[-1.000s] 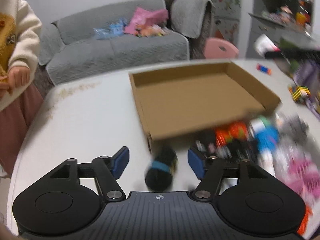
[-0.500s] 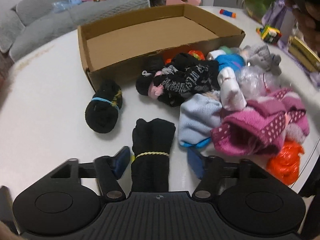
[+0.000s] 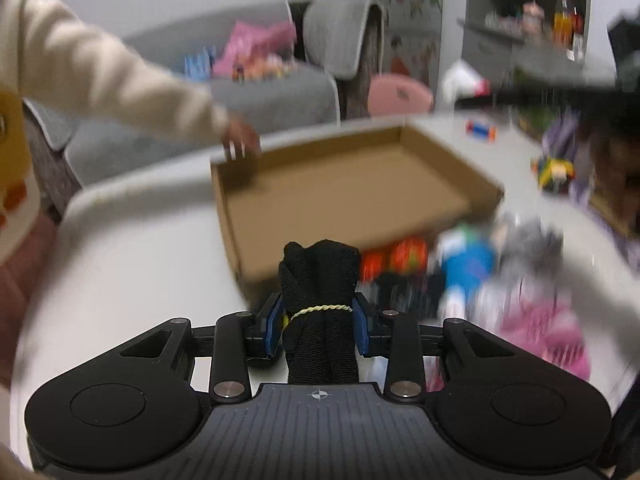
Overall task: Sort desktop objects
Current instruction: 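Lower both held socks into the cardboard box and open both grippers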
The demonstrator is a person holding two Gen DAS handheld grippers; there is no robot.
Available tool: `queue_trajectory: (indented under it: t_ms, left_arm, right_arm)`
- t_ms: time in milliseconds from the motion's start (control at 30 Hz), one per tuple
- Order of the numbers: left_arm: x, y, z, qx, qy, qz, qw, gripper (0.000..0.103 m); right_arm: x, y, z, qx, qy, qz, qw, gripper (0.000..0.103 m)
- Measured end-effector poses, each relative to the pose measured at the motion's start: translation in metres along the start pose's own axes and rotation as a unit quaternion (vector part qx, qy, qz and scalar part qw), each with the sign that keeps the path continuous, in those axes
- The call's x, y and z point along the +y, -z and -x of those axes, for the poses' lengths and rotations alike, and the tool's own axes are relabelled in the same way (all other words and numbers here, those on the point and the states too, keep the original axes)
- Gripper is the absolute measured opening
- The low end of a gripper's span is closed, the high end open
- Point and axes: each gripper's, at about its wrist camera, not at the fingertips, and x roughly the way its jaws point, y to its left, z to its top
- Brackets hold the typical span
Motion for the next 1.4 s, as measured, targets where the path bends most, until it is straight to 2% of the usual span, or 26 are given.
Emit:
queue_trajectory:
  t_ms: [133,267,367,433,533,733,900,1133,1400]
  left_arm:
    - [0.001,-0.044,-0.016,-0.031,0.002,0.021,0.9993,0.042]
    - [-0.003,-0.066,-0.060,-0.035,-0.037,0.019,0.9985,0.042]
    - [0.001,-0.066,-0.090,-0.026,-0.030,0.039,0.9985,0.042]
    - [0.010,-0.067,-0.100,-0.025,-0.046,0.054,0.9972,0.042]
    - [0.031,-0.064,-0.102,-0.025,-0.042,0.088,0.9949,0.042]
    - [0.066,-0.061,-0.107,-0.018,-0.057,0.124,0.9905,0.042]
    - [0.091,-0.065,-0.123,-0.005,-0.055,0.160,0.9855,0.042]
    - [0.097,-0.060,-0.138,0.018,-0.065,0.154,0.9858,0.042]
    - [0.094,-0.052,-0.149,0.039,-0.077,0.132,0.9875,0.045]
  right_arm:
    - [-0.001,-0.003,-0.003,-0.003,0.000,-0.005,1.000,0.026]
    - [-0.003,-0.003,-0.010,-0.001,0.002,-0.011,1.000,0.026]
    - [-0.004,-0.002,-0.021,0.009,0.004,-0.011,1.000,0.026]
    - [-0.006,-0.001,-0.030,0.018,0.004,-0.011,1.000,0.026]
    - [-0.006,0.003,-0.037,0.029,0.005,-0.006,1.000,0.026]
    - [0.007,-0.001,-0.047,0.040,-0.005,0.009,0.999,0.026]
    - [0.027,-0.019,-0.083,0.067,-0.026,0.047,0.996,0.026]
    - [0.037,-0.026,-0.145,0.134,-0.040,0.065,0.988,0.026]
    - [0.043,-0.008,-0.175,0.185,-0.033,0.057,0.981,0.026]
